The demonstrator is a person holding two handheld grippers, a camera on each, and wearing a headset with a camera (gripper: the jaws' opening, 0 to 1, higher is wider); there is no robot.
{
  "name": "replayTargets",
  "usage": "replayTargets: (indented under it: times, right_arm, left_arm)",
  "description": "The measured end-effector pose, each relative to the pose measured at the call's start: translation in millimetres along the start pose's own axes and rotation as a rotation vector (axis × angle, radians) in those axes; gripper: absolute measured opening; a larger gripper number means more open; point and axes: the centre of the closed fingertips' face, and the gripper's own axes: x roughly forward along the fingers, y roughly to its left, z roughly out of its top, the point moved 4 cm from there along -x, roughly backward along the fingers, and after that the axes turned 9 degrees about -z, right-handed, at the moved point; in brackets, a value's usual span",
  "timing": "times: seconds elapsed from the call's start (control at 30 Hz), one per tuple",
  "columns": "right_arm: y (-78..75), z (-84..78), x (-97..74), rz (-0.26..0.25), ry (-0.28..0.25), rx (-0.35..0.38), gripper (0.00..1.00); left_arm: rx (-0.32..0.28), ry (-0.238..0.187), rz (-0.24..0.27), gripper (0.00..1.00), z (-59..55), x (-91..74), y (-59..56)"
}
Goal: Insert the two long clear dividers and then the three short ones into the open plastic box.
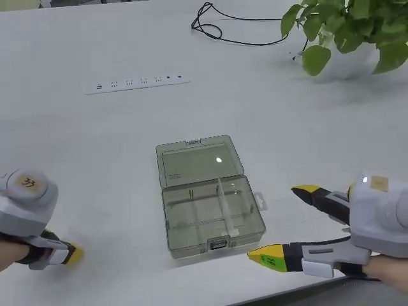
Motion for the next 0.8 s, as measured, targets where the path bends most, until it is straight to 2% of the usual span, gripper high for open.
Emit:
replayTargets:
  times: [0.07,0.1,0.17,0.37,0.5,0.63,0.8]
  right_arm:
    - [-0.4,-0.6,0.5,-0.003,0.002,0.008,0.99]
    - [-0.6,-1.2,0.7,-0.004,0.003,0.009,0.99]
    - [-0.4,-2.9,0.6,-0.003,0.011,0.014,0.99]
    - [-0.4,-3.6,0.6,-0.007,0.008,0.048,0.99]
    - [-1.7,-3.1,1.2,-0.012,0.013,0.056,0.99]
    - [-0.9,-2.1,1.9,-0.012,0.021,0.064,0.98]
    - [2.6,-1.0,3.1,-0.004,0.028,0.072,0.98]
  left_arm:
    - [-0.019,-0.029,-0.005,0.30,-0.3,-0.8,0.7]
    - [-0.048,-0.054,-0.016,0.30,-0.1,-1.5,0.1]
    - [-0.064,-0.070,-0.017,0.30,-1.3,-3.5,1.2]
    - [-0.132,-0.166,-0.049,0.30,2.2,-9.4,-3.6]
    - [-0.162,-0.214,-0.071,0.30,6.2,-14.9,-9.7]
    - [-0.205,-0.288,-0.113,0.30,13.5,-21.4,-20.4]
    - [-0.222,-0.353,-0.147,0.30,22.3,-28.9,-33.5]
